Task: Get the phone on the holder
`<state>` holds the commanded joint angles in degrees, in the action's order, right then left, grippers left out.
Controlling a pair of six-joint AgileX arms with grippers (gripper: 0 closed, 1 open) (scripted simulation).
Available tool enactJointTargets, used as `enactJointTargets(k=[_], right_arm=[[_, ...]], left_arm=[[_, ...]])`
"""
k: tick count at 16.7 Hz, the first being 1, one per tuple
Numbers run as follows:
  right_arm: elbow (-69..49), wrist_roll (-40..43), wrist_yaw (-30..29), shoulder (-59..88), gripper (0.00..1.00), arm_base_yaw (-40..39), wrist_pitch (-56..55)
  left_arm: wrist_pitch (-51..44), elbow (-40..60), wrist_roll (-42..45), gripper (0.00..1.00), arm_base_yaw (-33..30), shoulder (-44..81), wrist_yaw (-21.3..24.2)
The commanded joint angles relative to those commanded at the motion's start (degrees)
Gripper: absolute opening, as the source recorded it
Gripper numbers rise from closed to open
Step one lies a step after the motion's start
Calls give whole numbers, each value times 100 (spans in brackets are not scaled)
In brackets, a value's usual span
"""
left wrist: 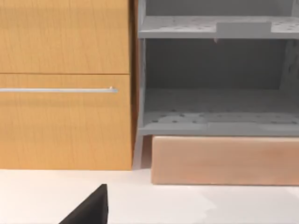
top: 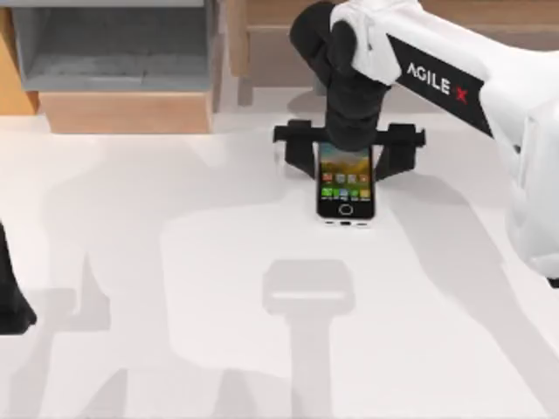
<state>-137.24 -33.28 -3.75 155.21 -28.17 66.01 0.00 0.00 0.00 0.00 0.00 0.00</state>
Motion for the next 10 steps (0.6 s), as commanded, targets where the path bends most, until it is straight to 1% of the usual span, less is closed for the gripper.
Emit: enactJointTargets(k=[6, 7, 10], right_arm=[[0, 0, 0, 0, 0, 0, 0], [105, -7, -68, -290, 0, -35, 130], [-69, -13, -70, -294, 0, -30, 292]], left_arm=[[0, 0, 0, 100, 0, 0, 0], [0, 0, 0, 100, 0, 0, 0], [0, 0, 0, 100, 0, 0, 0]])
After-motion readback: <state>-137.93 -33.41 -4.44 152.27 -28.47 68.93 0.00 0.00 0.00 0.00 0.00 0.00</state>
